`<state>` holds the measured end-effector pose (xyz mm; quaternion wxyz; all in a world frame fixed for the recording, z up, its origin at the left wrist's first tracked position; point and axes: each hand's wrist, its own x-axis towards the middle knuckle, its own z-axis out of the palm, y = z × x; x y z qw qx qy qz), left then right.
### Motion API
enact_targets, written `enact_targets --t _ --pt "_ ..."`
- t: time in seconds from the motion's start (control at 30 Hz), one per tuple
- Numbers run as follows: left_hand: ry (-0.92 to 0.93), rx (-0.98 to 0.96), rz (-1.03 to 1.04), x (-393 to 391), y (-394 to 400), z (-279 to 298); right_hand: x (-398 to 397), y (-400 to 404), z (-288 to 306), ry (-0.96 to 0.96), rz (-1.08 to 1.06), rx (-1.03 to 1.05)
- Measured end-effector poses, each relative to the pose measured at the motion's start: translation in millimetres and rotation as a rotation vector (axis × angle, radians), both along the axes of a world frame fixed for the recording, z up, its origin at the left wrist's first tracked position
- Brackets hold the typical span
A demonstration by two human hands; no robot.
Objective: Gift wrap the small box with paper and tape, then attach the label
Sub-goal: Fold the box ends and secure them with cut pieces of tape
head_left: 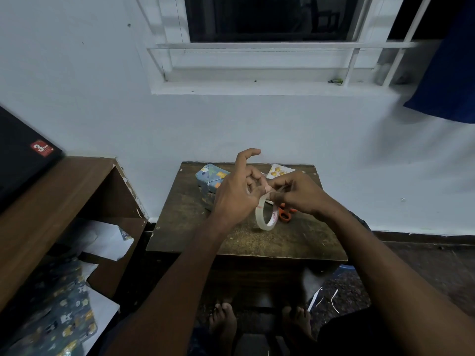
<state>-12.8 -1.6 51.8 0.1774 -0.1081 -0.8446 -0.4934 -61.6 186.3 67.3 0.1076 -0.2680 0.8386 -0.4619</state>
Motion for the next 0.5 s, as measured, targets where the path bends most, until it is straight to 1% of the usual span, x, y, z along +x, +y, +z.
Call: enact_targets --t 0.13,0.23,0.43,0.5 --pt "0.008 0.081 0.058 -2 3 -1 0 1 2 -0.038 -0.083 -0.096" --pt "0.011 0.13 0.119 -2 5 -1 1 2 6 -0.044 -0.096 -0.148" --pt "0.012 0.245 0.213 0 13 2 2 1 8 0.018 -0.089 -0.161" --pt "0.01 0.257 0.24 0 14 2 1 0 6 0.037 -0.095 -0.169"
